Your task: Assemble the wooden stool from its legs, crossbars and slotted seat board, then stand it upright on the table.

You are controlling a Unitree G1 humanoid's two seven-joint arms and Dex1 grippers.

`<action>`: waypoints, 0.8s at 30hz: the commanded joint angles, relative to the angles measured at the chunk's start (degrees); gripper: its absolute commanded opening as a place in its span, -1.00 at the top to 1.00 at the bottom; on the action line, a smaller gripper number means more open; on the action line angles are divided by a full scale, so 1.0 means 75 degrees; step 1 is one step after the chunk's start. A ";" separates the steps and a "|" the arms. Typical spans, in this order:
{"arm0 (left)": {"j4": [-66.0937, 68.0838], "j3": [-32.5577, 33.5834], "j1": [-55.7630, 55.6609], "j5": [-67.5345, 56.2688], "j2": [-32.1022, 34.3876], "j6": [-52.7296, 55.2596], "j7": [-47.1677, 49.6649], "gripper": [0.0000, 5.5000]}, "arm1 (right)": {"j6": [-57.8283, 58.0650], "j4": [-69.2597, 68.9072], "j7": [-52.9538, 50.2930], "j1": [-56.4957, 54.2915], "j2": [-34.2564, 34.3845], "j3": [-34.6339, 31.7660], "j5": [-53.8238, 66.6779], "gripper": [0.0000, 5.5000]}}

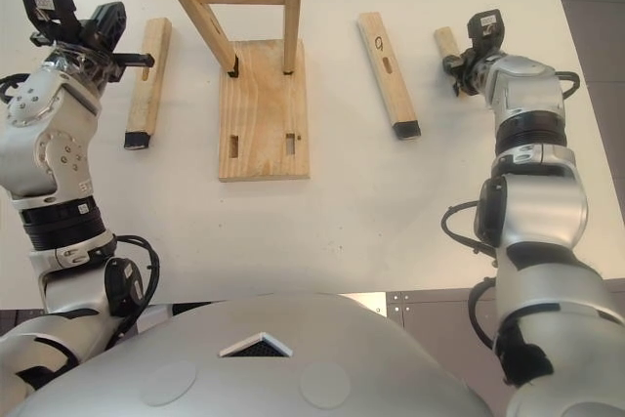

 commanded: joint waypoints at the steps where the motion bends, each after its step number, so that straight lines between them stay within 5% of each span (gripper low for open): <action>1: -0.0891 0.0314 -0.0418 -0.0801 -0.0416 0.0240 0.0117 1.00 | -0.0445 -0.1139 -0.0007 -0.0235 0.0248 -0.0326 0.0444 0.52; 5: -0.2066 0.0348 -0.0761 -0.2034 -0.0747 0.0556 0.0020 1.00 | 0.0097 -0.4391 0.0588 -0.0568 0.0827 -0.0428 0.1601 0.52; 11: -0.2252 0.0326 -0.2058 -0.3373 -0.1034 0.0772 0.0288 0.69 | 0.0897 -0.8320 0.0494 -0.0623 0.1336 -0.0195 0.2812 0.52; 16: -0.2063 0.0156 -0.2337 -0.4015 -0.1096 0.0903 0.0325 0.39 | 0.0637 -0.9315 0.0572 -0.0069 0.1322 0.0633 0.2440 0.52; 24: -0.2174 -0.0185 -0.1986 -0.4063 -0.0415 0.0943 0.0025 0.39 | 0.0047 -0.8977 0.0566 0.0240 0.1226 0.0971 0.1931 0.52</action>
